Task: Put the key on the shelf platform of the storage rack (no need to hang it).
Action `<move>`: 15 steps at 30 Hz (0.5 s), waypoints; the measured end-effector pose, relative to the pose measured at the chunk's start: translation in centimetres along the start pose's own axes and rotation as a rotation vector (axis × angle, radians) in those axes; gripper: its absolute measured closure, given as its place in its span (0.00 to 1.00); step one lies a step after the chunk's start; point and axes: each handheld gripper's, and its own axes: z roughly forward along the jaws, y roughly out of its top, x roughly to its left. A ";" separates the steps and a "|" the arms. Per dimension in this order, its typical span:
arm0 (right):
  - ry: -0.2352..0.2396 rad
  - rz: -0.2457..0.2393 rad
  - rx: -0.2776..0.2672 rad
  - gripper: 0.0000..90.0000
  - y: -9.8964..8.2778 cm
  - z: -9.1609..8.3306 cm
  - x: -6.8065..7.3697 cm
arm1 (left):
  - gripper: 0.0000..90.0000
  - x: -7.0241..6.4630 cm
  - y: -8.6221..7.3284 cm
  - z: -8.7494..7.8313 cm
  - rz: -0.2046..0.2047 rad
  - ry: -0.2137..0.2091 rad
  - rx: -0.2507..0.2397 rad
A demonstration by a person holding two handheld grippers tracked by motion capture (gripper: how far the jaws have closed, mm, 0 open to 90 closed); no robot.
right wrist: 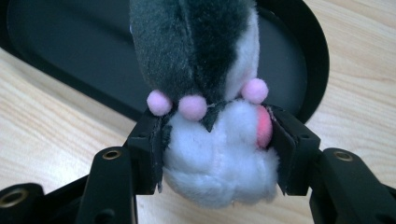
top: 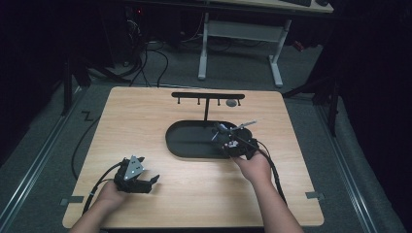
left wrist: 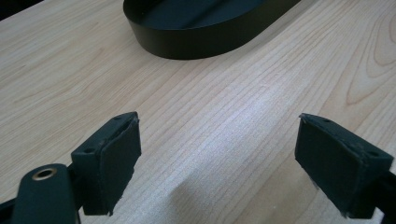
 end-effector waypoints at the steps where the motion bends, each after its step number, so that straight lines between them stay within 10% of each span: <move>1: 0.002 -0.003 0.001 0.50 0.4 0.3 0.1 | 0.17 0.0 0.0 0.0 0.000 0.000 0.002; 15: 0.006 -0.006 0.015 0.49 3.0 1.6 0.9 | 0.17 0.1 0.0 0.0 -0.003 -0.004 -0.001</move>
